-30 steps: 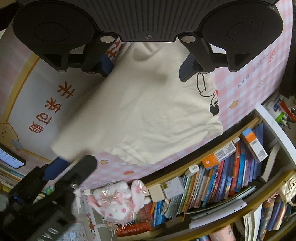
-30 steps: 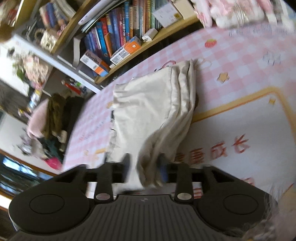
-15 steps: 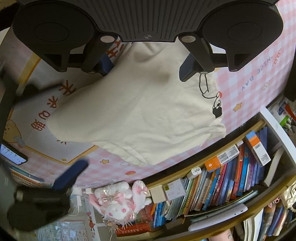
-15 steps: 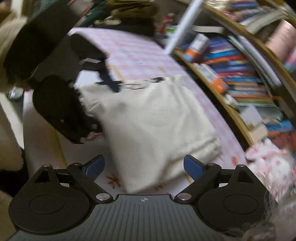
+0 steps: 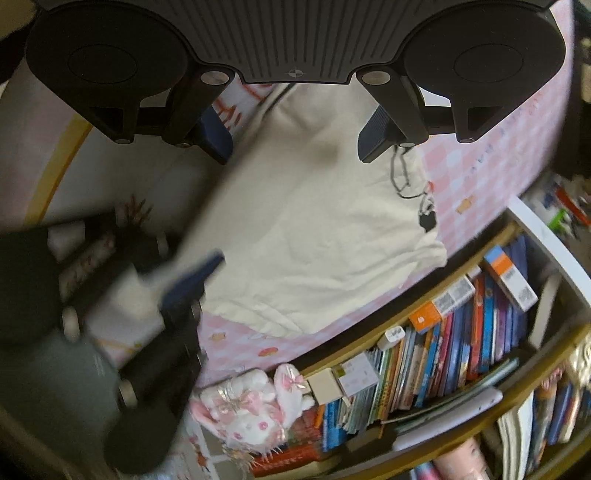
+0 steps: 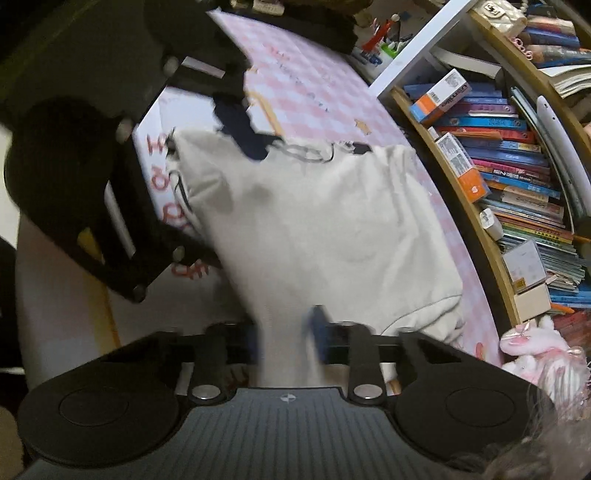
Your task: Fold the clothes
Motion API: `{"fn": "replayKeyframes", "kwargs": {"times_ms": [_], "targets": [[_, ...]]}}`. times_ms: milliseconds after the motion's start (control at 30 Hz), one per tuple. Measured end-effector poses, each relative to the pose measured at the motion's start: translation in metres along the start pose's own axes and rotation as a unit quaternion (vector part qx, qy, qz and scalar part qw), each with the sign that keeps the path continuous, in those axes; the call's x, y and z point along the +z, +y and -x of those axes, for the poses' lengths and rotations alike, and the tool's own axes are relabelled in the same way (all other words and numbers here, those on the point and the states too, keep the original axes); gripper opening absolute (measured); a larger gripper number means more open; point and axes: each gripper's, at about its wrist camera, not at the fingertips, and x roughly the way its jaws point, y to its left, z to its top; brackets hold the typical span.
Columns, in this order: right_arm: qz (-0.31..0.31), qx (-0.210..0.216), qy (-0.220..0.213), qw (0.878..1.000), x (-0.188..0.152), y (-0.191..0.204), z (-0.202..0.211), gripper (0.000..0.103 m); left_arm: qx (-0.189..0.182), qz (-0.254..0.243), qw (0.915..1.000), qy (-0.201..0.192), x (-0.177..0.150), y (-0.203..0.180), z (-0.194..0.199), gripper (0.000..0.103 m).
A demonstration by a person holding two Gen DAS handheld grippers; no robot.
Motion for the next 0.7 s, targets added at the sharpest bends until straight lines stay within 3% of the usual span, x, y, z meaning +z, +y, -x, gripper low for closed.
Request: {"fn": "replayKeyframes", "kwargs": {"times_ms": [33,133,200,300,367,433,500,567,600,700], "targets": [[-0.003,-0.005,-0.005,1.0,0.002,-0.002,0.003,0.012,0.006,-0.006,1.0,0.004,-0.003,0.001,0.0,0.076],[-0.013,-0.016,-0.016,1.0,0.006,-0.011,0.011,0.011,0.027,-0.021,0.9993,0.015,-0.01,0.004,-0.001,0.06],[-0.02,-0.021,-0.018,0.999,0.007,-0.016,0.016,0.011,0.04,-0.029,0.9986,0.019,-0.015,0.009,-0.002,0.038],[-0.023,-0.019,-0.01,1.0,0.003,-0.015,0.016,0.011,0.039,-0.035,0.9985,0.016,-0.017,0.015,-0.002,0.022],[-0.022,-0.012,-0.001,1.0,-0.001,-0.011,0.012,0.012,0.034,-0.051,0.9981,0.013,-0.017,0.015,-0.002,0.015],[-0.014,-0.015,0.008,1.0,-0.005,-0.003,0.008,0.024,0.03,-0.071,0.9969,0.011,-0.017,0.012,-0.001,0.013],[-0.011,-0.01,0.015,1.0,-0.008,0.001,0.005,0.026,0.024,-0.08,0.9965,0.008,-0.017,0.012,0.001,0.011],[-0.01,-0.004,0.022,1.0,-0.012,0.004,0.002,0.022,0.018,-0.085,0.9962,0.003,-0.016,0.012,0.005,0.01],[-0.012,0.001,0.024,1.0,-0.013,0.005,0.002,0.014,0.016,-0.088,0.996,0.0,-0.015,0.012,0.008,0.01],[-0.03,0.012,0.023,0.999,-0.014,0.003,0.008,0.009,0.007,-0.096,0.9953,-0.008,-0.013,0.011,0.021,0.009]]}}
